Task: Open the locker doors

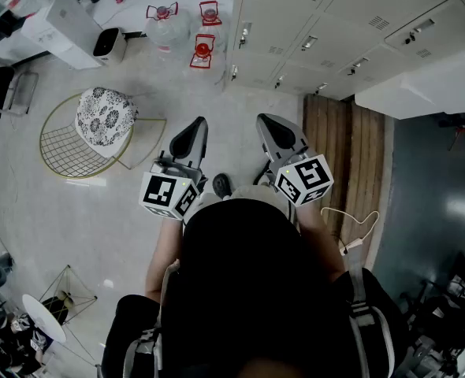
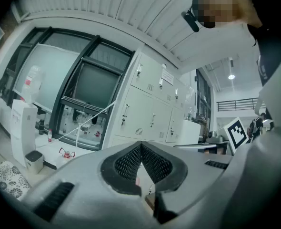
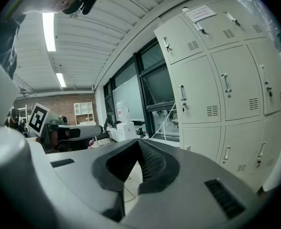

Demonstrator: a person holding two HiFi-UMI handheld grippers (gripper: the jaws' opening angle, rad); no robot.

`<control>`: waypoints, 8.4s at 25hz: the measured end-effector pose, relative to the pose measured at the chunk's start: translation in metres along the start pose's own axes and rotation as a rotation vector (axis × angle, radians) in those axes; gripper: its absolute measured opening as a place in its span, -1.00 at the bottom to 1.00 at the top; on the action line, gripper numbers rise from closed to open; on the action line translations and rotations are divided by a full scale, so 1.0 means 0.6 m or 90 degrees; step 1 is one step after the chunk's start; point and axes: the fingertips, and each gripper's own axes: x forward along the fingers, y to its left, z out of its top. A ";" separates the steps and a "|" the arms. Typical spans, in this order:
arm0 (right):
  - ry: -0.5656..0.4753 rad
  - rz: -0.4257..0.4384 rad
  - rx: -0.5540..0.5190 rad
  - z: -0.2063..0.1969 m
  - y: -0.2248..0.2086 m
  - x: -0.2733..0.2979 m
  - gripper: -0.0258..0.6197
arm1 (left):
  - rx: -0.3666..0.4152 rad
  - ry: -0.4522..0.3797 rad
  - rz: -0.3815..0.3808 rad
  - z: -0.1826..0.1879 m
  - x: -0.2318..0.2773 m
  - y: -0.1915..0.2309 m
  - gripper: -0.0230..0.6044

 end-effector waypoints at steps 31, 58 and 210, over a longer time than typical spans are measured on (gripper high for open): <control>0.020 0.047 0.025 -0.008 -0.083 0.060 -0.91 | -0.013 0.017 0.015 -0.026 0.104 0.002 -0.88; 0.111 0.216 -0.009 -0.010 -0.315 0.253 -0.91 | -0.049 0.029 0.202 -0.047 0.336 0.055 -0.88; 0.288 -0.155 -0.031 -0.467 -0.492 0.429 -0.56 | -0.096 0.193 0.078 -0.288 0.281 0.051 -0.88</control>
